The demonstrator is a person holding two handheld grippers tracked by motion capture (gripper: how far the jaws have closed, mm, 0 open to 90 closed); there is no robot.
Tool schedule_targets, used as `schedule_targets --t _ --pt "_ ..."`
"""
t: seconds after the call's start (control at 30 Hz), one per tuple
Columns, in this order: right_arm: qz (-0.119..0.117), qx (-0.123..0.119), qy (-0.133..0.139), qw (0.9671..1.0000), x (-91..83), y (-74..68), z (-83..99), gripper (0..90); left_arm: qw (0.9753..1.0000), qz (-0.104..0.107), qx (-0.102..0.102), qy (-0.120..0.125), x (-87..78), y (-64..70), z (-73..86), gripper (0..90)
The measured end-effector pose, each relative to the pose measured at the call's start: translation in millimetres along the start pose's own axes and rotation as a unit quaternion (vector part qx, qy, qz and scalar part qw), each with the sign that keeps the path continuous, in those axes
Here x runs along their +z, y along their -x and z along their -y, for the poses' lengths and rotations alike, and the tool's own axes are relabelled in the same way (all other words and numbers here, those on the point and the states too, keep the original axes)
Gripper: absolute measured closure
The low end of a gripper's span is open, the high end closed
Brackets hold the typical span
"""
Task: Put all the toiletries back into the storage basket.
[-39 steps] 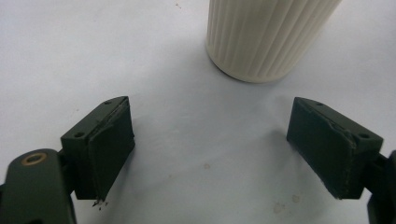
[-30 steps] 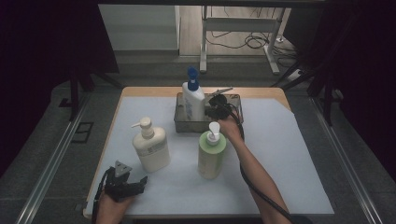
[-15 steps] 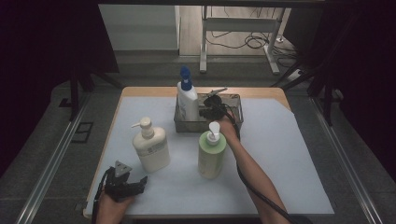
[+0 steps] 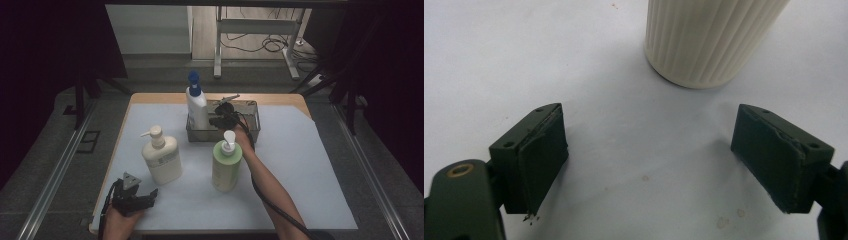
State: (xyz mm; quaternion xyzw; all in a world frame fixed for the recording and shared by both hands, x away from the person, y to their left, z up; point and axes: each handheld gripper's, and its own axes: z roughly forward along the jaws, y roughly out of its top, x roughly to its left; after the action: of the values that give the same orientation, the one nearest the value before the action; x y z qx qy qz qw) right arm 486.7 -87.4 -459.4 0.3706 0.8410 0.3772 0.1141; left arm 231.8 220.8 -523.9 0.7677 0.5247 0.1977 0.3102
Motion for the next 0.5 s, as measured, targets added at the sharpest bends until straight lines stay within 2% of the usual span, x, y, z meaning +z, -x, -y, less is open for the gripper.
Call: schedule_targets --t 0.07,0.5 --pt "-0.004 0.007 0.001 1.0 -0.2 0.7 0.5 89.7 1.0 0.0 0.0 0.0 0.0 0.0 0.0 14.6" --pt "-0.009 0.006 0.0 0.9999 -2.6 0.3 0.5 89.7 1.0 0.0 0.0 0.0 0.0 -0.1 -0.1 14.6"
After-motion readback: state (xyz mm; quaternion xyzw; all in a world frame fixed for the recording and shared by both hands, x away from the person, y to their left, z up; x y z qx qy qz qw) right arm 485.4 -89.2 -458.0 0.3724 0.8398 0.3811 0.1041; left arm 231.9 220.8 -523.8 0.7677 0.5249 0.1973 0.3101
